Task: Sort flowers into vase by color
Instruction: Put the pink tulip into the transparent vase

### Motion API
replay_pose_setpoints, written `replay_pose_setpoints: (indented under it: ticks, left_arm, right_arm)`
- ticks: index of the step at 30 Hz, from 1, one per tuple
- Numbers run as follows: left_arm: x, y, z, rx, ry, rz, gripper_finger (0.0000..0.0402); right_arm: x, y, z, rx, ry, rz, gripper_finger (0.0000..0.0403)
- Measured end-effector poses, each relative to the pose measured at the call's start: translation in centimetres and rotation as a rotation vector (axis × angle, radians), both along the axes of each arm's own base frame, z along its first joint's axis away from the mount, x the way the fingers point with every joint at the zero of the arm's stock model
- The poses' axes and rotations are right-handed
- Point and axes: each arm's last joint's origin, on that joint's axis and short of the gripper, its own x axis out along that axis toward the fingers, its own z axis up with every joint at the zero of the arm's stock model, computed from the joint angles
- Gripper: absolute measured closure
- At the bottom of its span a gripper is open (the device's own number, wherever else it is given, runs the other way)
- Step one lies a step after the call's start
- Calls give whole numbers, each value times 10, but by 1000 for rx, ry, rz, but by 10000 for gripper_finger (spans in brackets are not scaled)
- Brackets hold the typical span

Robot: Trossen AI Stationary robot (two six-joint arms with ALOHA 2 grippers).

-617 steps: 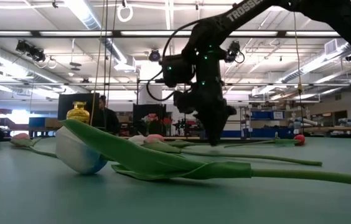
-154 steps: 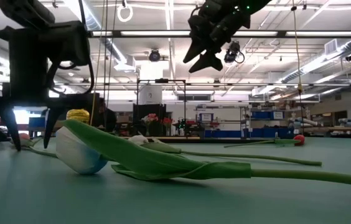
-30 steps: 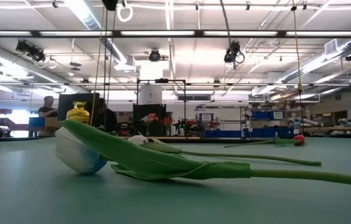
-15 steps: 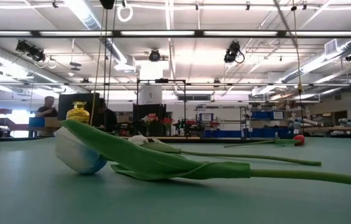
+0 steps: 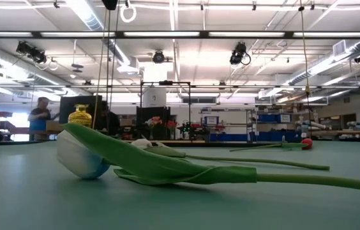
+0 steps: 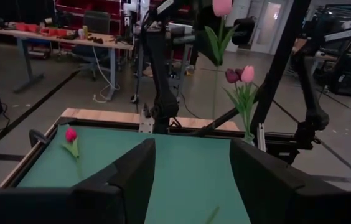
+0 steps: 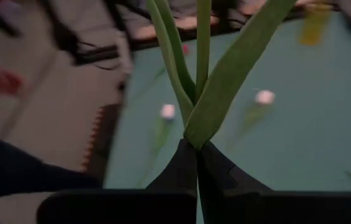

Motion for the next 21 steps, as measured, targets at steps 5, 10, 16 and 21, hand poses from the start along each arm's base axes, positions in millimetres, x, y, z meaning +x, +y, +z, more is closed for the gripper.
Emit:
replay_pose_setpoints:
  ticks: [5,10,16,21]
  left_arm:
    - [0,0,0,0,0,0,189]
    - [0,0,0,0,0,0,189]
    - [0,0,0,0,0,0,189]
    - [0,0,0,0,0,-1,189]
  right_arm:
    - [-25,-1,-14,130,-141,146,401]
    - [-31,8,-25,185,-138,337,401]
    - [-19,35,-37,171,-154,490,401]
    - [-11,50,-50,159,-151,523,401]
